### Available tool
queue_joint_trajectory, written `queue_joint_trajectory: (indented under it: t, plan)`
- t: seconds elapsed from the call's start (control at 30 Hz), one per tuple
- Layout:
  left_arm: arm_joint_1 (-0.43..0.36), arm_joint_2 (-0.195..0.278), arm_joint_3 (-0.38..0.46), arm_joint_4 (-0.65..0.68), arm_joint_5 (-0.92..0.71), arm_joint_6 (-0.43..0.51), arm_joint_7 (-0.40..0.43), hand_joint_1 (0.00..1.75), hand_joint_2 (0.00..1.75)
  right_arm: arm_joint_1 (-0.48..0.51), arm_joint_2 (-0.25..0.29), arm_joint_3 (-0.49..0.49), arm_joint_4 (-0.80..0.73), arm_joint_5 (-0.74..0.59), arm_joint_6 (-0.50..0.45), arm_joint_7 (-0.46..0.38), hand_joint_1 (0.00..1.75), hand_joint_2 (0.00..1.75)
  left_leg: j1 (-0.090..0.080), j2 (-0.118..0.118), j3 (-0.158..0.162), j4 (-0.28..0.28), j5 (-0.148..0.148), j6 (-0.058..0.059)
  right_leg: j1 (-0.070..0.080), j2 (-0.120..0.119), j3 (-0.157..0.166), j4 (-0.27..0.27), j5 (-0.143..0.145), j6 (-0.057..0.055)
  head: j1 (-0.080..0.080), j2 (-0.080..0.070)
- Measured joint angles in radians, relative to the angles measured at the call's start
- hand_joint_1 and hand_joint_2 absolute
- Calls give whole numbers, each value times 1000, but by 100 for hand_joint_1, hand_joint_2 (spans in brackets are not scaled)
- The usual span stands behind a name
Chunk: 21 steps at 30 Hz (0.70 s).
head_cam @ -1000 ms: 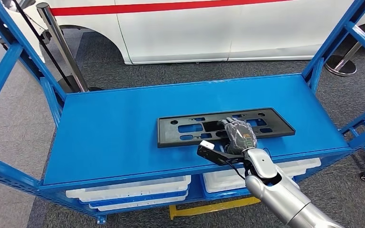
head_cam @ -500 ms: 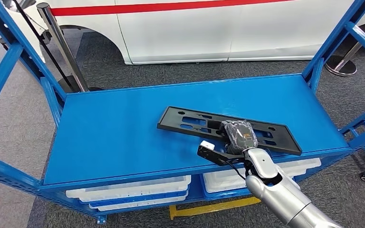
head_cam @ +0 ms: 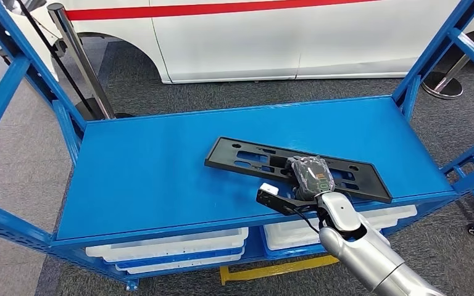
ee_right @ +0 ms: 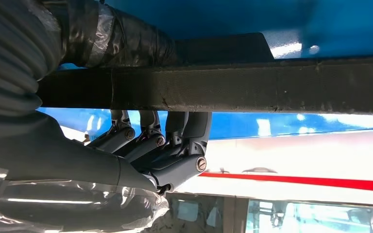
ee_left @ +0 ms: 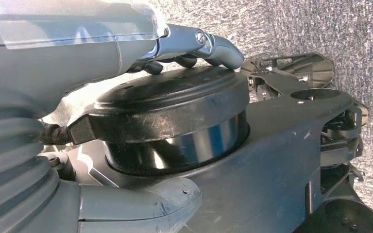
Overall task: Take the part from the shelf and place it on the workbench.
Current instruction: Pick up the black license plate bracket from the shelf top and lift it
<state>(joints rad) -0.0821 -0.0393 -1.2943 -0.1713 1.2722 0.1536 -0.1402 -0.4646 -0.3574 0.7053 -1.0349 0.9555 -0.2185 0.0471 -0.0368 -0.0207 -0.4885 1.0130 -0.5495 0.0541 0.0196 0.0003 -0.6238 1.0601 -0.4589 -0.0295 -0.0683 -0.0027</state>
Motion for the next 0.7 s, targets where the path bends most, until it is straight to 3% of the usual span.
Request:
queue_joint_trajectory:
  t: [0.27,0.7]
  plan:
    - [1,0,2,0,-2,2,-10,0,175,3,-1,0,-2,9,-22,-10,175,175,0,0,1,0,0,0,0,0,0,0,0,0,0,0]
    - [2,0,9,0,5,-1,-4,0,175,97,-50,-38,-213,165,-379,-74,175,175,0,0,0,0,0,0,0,0,-1,0,0,0,0,0]
